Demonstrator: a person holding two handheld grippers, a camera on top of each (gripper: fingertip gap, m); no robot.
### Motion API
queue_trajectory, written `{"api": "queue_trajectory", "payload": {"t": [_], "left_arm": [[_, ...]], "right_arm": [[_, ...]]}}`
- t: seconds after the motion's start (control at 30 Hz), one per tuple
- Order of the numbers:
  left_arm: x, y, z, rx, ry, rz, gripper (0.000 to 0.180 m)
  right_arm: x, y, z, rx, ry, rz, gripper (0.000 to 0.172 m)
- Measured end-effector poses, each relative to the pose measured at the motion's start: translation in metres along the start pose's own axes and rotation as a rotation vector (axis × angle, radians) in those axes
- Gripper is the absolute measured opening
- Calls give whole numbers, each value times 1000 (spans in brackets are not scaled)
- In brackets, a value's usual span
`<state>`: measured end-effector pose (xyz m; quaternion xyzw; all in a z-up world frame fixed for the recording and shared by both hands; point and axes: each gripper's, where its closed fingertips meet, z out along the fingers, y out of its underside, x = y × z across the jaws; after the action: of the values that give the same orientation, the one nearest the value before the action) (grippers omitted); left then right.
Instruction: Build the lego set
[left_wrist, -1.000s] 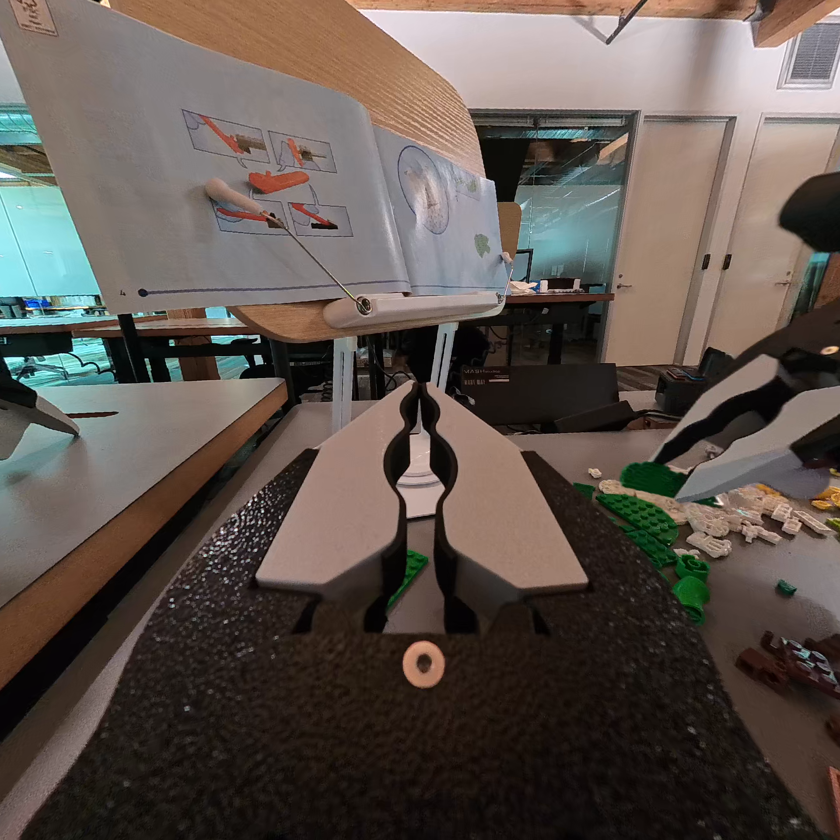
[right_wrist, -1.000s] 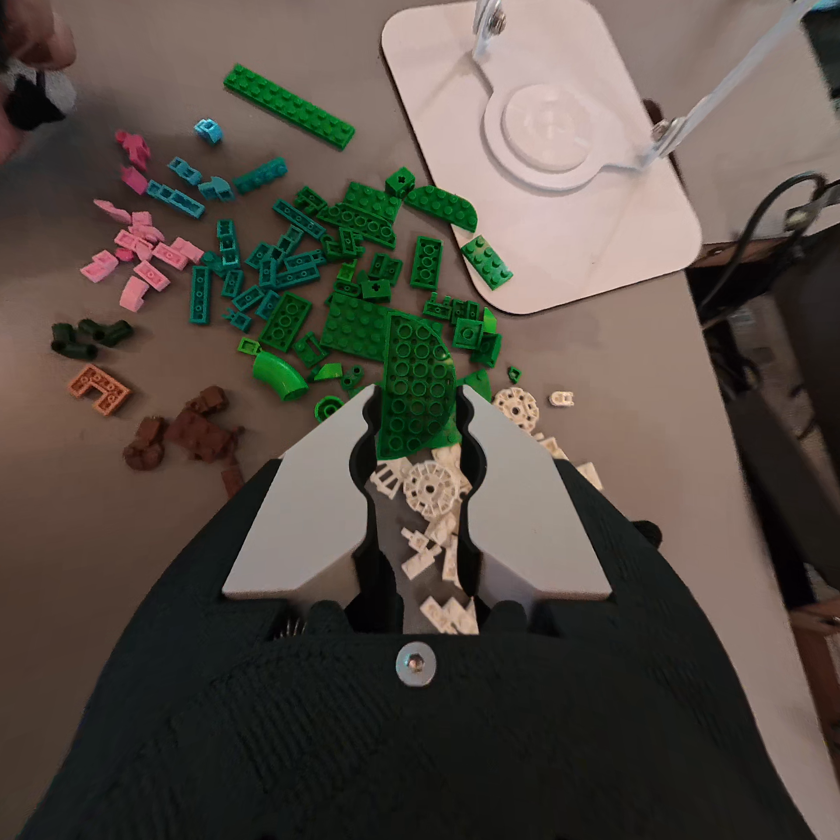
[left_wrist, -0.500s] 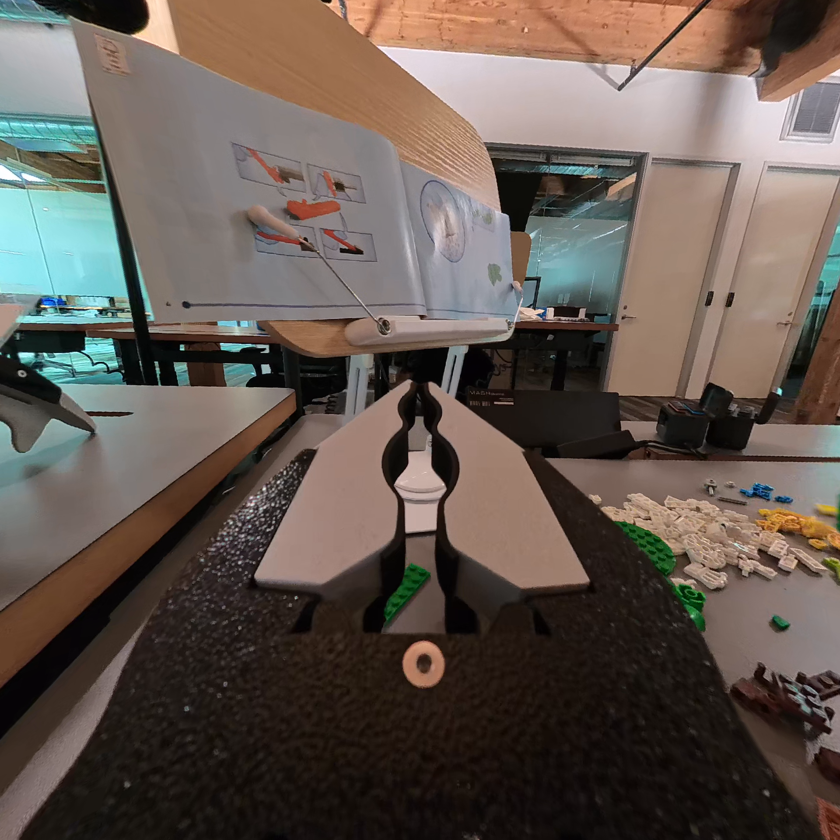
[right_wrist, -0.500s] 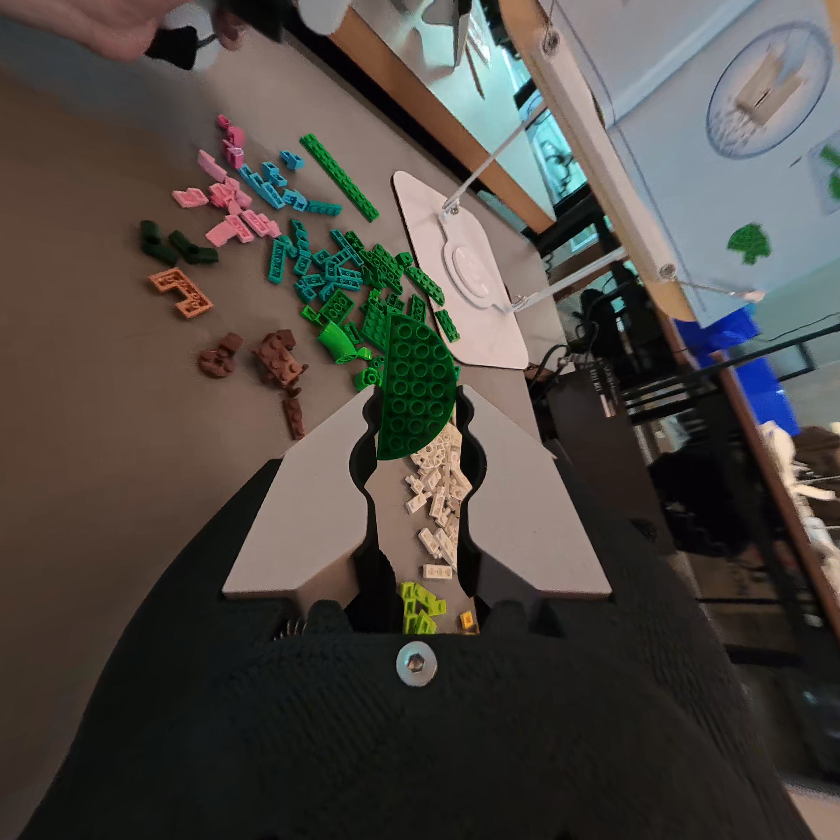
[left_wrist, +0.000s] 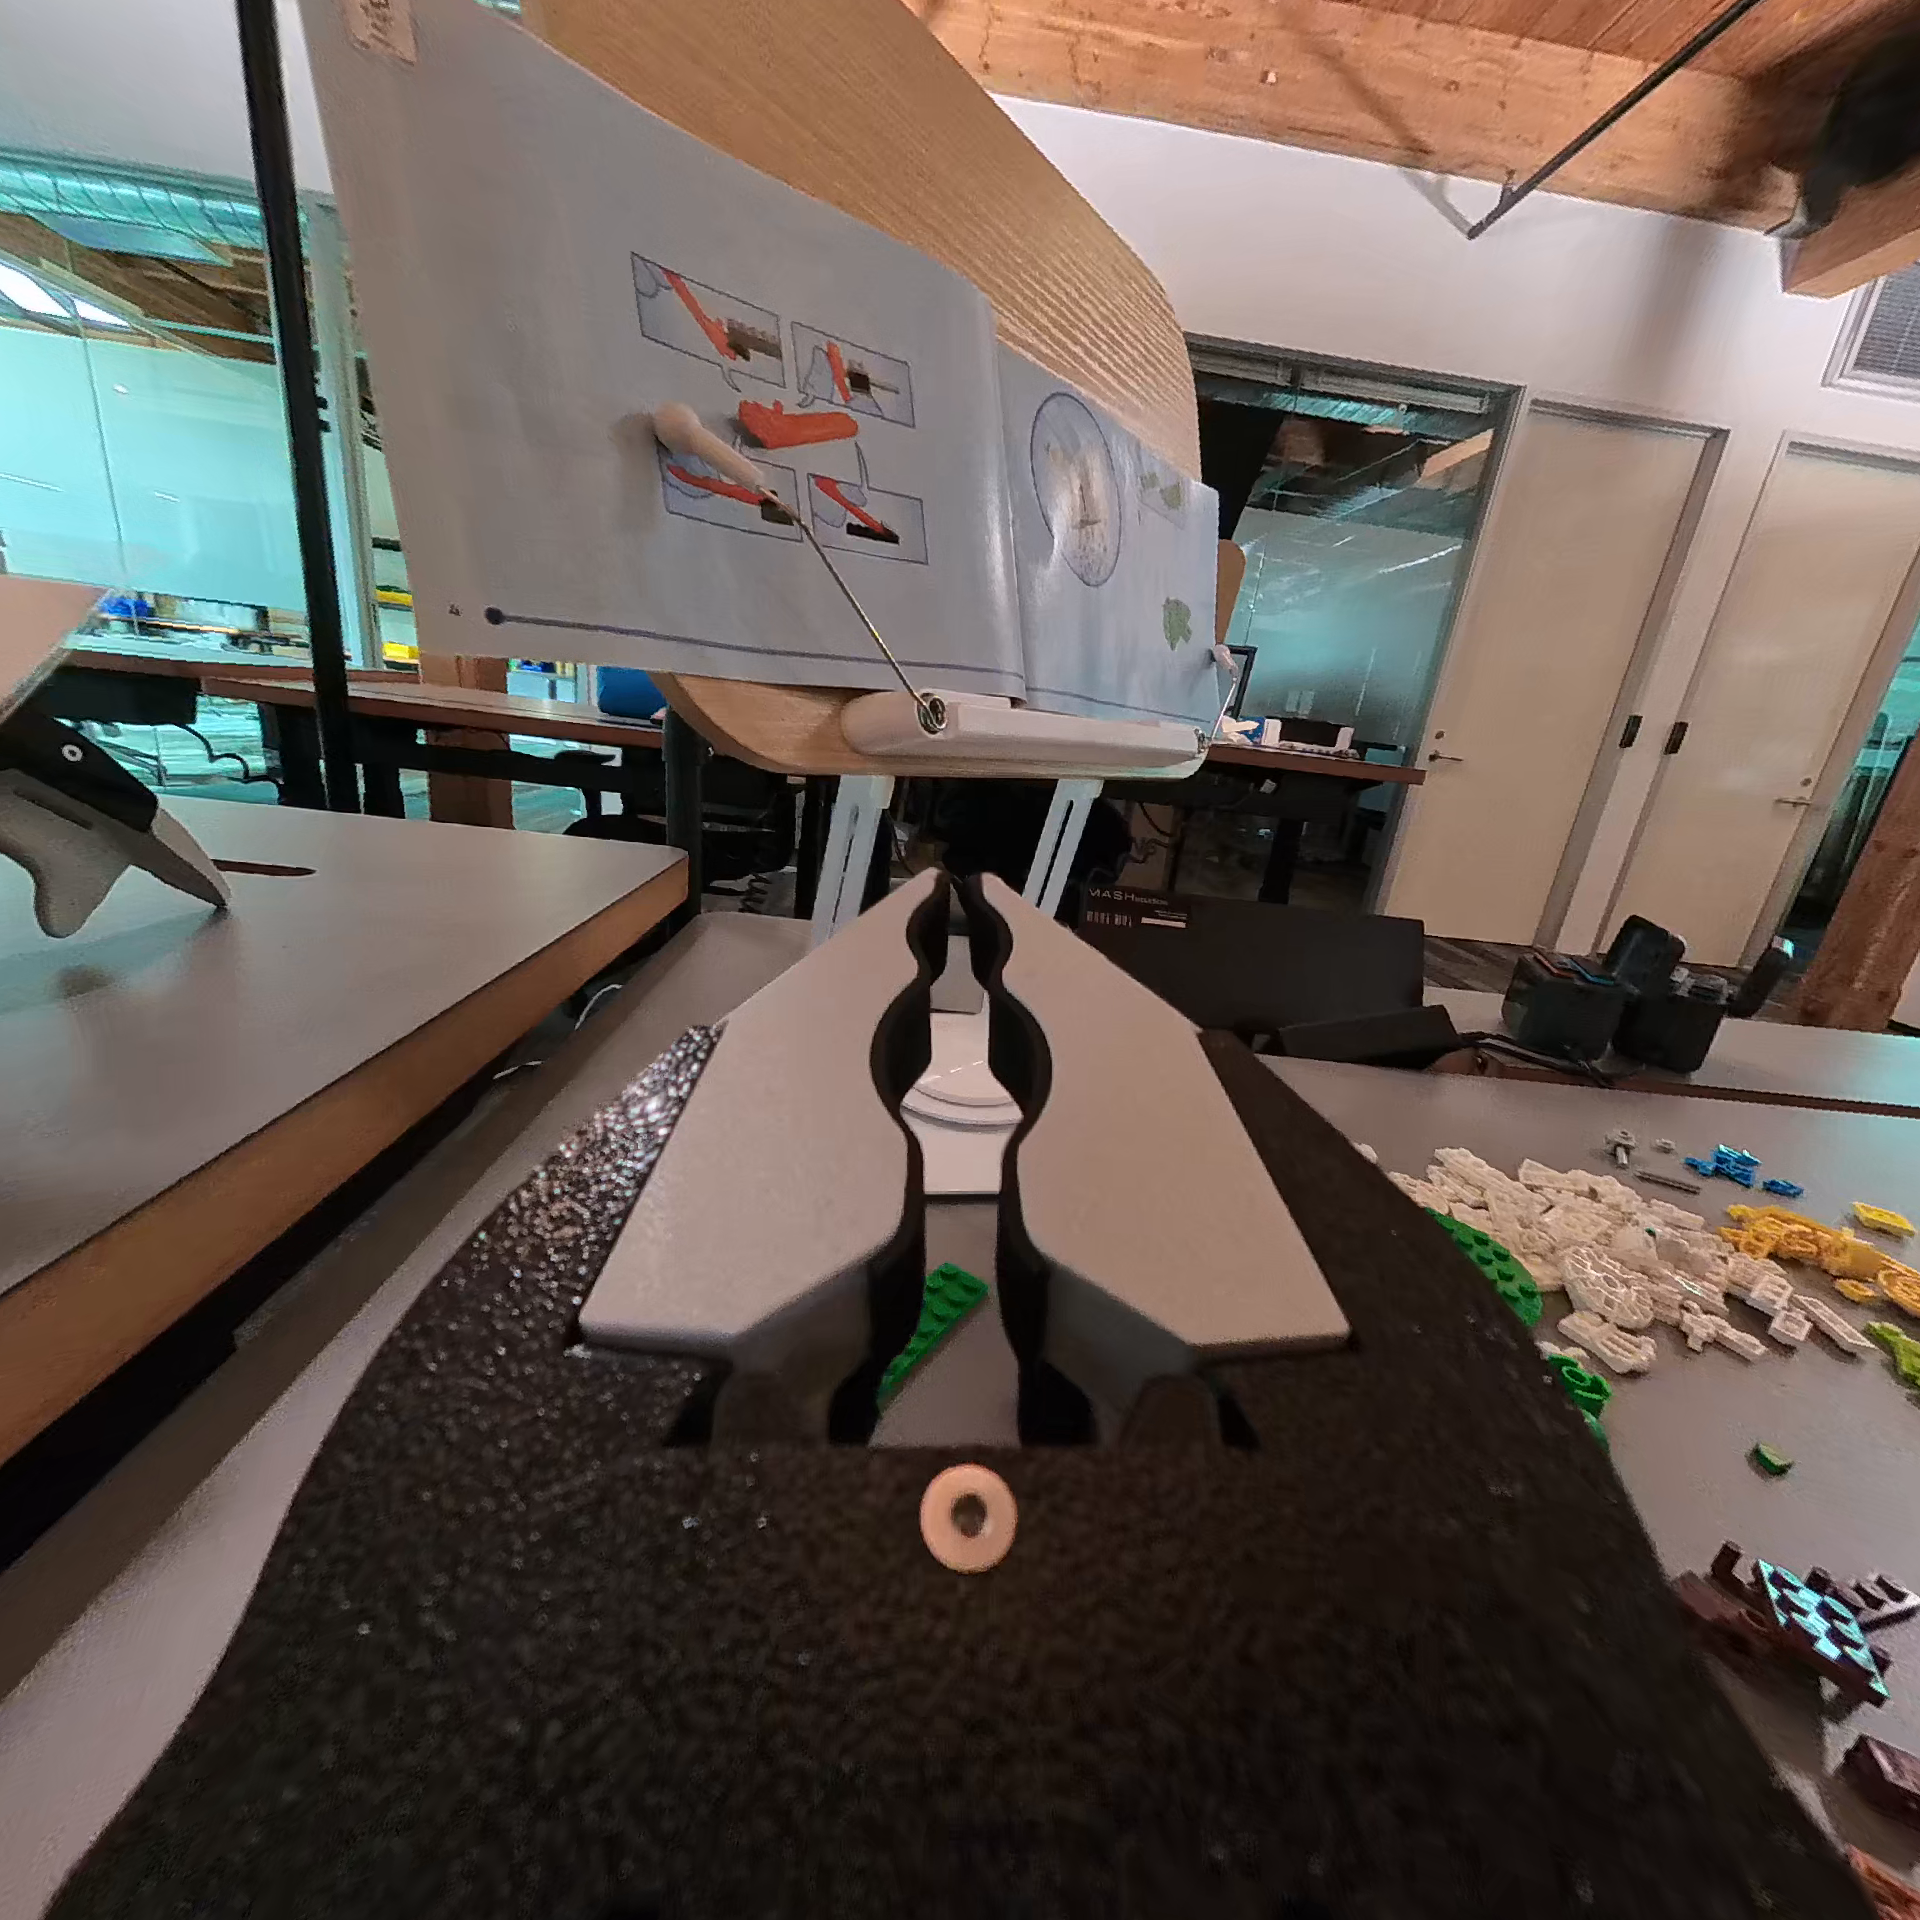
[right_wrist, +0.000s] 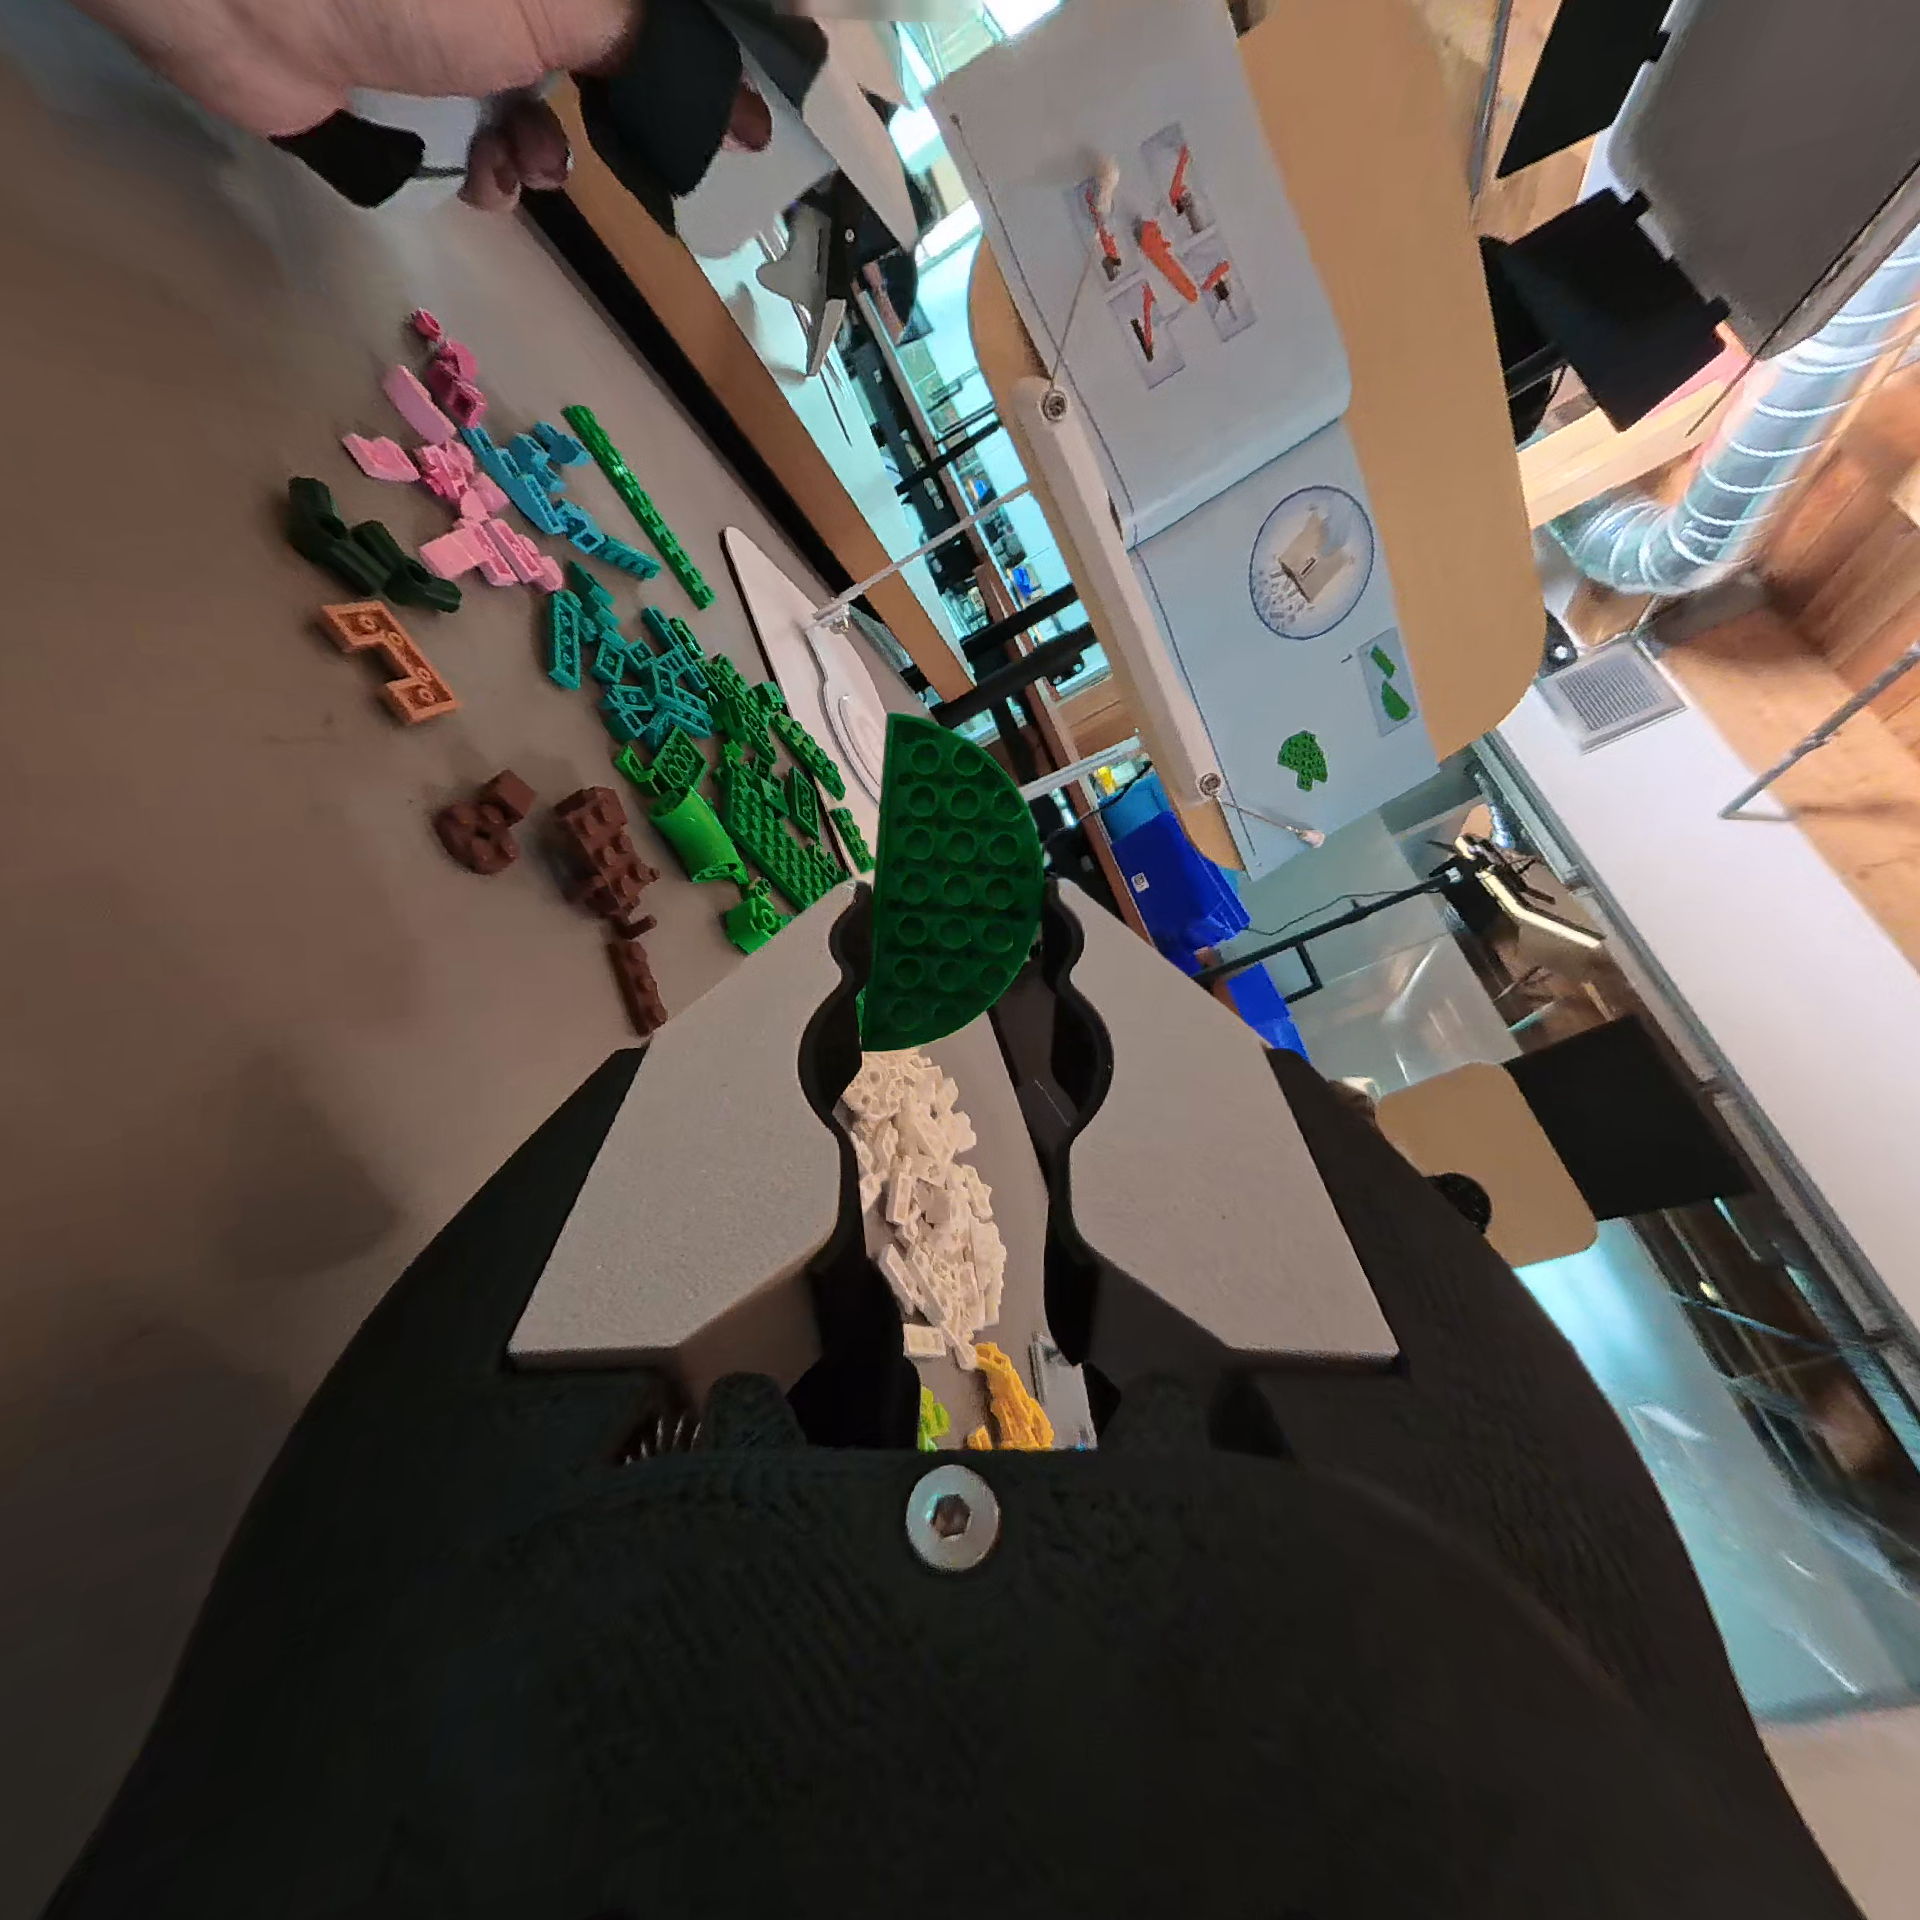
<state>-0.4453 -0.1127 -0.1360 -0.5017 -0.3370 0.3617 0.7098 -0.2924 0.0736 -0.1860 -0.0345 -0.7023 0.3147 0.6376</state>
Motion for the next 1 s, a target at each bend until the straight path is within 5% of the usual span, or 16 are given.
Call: {"api": "queue_trajectory", "payload": {"t": [0.77,0.83,1.0], "left_arm": [[27,11,2,-43,86,111,3],[54,2,-3,-59,185,96,16],[182,2,-55,-242,695,-103,52]], "right_arm": [[13,5,0,57,28,154,31],[17,8,1,54,46,158,32],[21,-1,-5,96,92,83,31]]}}
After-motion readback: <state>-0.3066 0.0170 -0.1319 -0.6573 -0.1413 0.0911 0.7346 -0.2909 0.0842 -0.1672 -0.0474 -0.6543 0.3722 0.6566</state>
